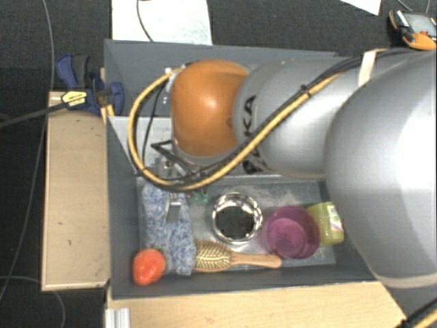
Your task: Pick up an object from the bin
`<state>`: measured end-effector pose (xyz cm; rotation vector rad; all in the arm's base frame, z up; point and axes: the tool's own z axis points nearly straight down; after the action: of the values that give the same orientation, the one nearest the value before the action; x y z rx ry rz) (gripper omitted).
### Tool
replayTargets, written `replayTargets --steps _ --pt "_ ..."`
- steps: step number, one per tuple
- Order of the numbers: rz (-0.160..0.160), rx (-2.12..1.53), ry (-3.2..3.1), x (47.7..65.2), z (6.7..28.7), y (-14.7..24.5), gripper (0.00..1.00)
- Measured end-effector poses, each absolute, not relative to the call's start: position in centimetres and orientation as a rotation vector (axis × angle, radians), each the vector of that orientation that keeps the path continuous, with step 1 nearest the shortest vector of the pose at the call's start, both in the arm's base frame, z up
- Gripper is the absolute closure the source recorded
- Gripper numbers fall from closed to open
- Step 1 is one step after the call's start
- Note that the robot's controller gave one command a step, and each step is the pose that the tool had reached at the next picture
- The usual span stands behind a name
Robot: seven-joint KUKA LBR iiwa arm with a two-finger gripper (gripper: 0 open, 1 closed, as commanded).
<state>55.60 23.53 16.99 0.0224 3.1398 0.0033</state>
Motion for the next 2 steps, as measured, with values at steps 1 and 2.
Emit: replayTargets --steps 1,2 --pt "0.003 0.024 3.14 55.6 16.99 23.53 1.0" --pt "0.003 0.025 3.14 55.6 16.99 23.53 1.0"
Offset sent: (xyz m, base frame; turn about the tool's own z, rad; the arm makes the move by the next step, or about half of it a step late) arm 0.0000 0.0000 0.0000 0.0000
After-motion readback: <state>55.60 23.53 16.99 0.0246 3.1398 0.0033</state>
